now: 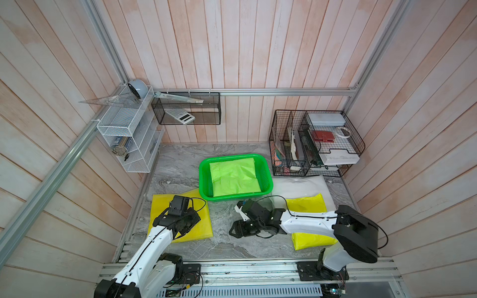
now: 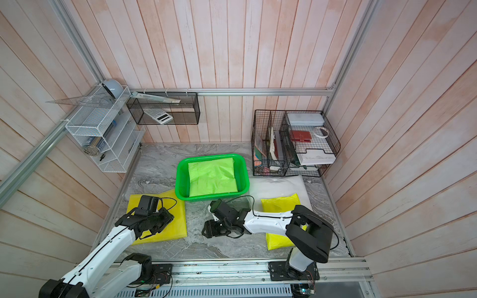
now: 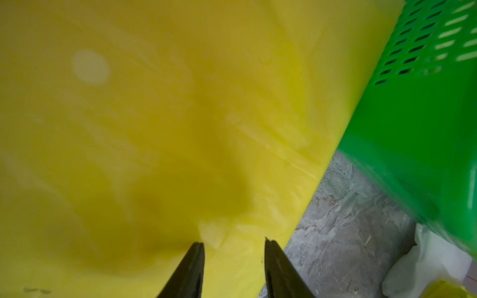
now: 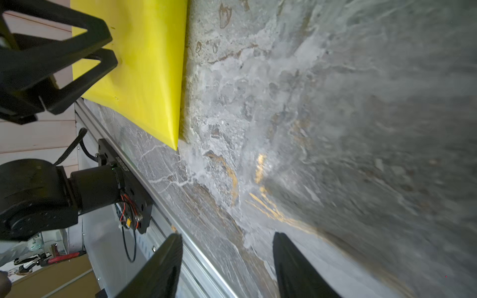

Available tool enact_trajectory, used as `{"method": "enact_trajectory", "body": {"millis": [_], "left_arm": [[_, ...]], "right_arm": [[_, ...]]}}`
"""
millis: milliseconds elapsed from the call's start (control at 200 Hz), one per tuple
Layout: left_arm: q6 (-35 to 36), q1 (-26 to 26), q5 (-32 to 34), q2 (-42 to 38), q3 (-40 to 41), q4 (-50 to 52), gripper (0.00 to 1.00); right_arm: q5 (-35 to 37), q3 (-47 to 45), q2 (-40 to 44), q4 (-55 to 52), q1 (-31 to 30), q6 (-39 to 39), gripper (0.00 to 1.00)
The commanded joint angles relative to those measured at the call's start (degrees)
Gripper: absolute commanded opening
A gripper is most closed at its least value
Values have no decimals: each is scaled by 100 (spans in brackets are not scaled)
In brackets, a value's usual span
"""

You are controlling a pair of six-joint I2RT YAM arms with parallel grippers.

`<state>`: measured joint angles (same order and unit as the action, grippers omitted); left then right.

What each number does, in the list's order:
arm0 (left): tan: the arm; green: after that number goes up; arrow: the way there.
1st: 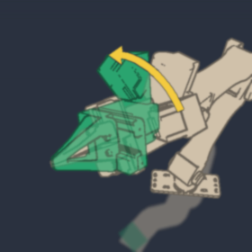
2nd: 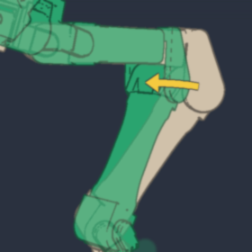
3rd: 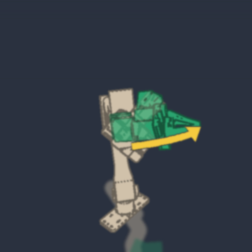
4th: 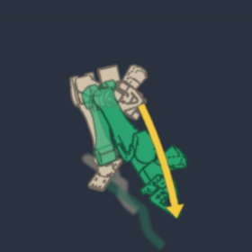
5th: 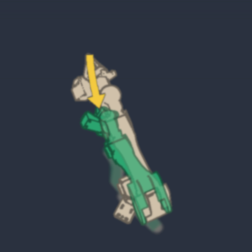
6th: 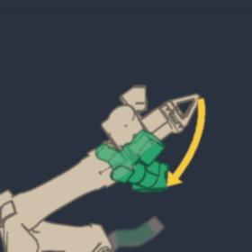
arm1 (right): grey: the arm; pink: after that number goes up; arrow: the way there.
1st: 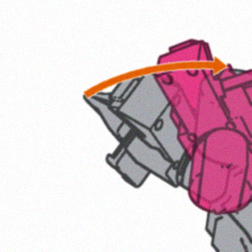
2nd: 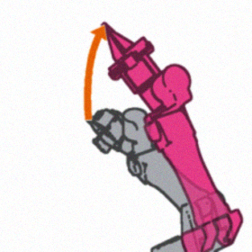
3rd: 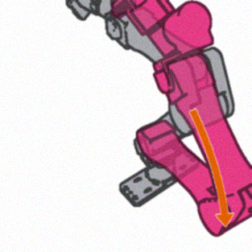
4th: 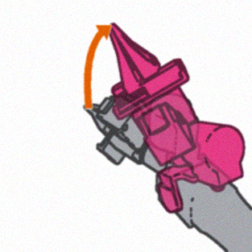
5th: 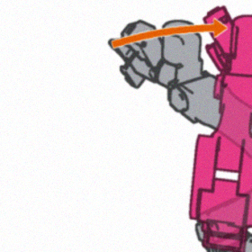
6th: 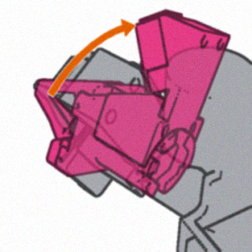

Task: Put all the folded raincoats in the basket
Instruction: Pick up the raincoat from the center of the board.

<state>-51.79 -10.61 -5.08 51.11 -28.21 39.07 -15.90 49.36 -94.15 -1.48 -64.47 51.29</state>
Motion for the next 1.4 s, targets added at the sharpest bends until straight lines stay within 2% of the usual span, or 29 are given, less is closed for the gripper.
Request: {"method": "enact_trajectory", "body": {"millis": [0, 160, 280, 430, 575, 715, 770, 900, 975, 1110, 1250, 1395], "left_arm": [[-229, 15, 769, -362, -59, 511, 42], [-390, 160, 1472, -500, -396, 923, 42], [-171, 699, 1775, -372, -805, 1102, 43], [354, 1888, 1016, -161, -1081, 833, 44], [705, 2860, 506, 477, -1292, 655, 44], [690, 3860, -250, 853, -1279, 219, 47], [661, 4077, -301, 941, -1312, 40, 49], [1030, 4216, 16, 1357, -1705, -212, 57], [1258, 4216, 187, 1649, -1903, -366, 70], [1585, 4221, 304, 2136, -2123, -593, 74], [2059, 4112, 206, 2335, -1970, -1456, 79], [2380, 3944, 176, 2779, -2024, -1671, 81]], "right_arm": [[445, 450, -414, 719, -160, 468, 62], [330, 912, -1233, 1100, -283, 859, 63], [218, 1283, -1727, 1105, -393, 924, 63], [166, 1542, -2125, 1177, -446, 908, 64], [249, 1638, -2302, 1173, -447, 992, 63], [158, 1678, -2455, 1432, -444, 1072, 60], [133, 1698, -2509, 1464, -446, 1085, 59], [52, 1678, -2547, 1480, -448, 1109, 58], [15, 1653, -2538, 1460, -444, 1104, 57], [-74, 1672, -2580, 1300, -438, 1067, 57], [-96, 1663, -2591, 1263, -435, 1076, 57], [-209, 1760, -2657, 1113, -441, 1015, 57]]}}
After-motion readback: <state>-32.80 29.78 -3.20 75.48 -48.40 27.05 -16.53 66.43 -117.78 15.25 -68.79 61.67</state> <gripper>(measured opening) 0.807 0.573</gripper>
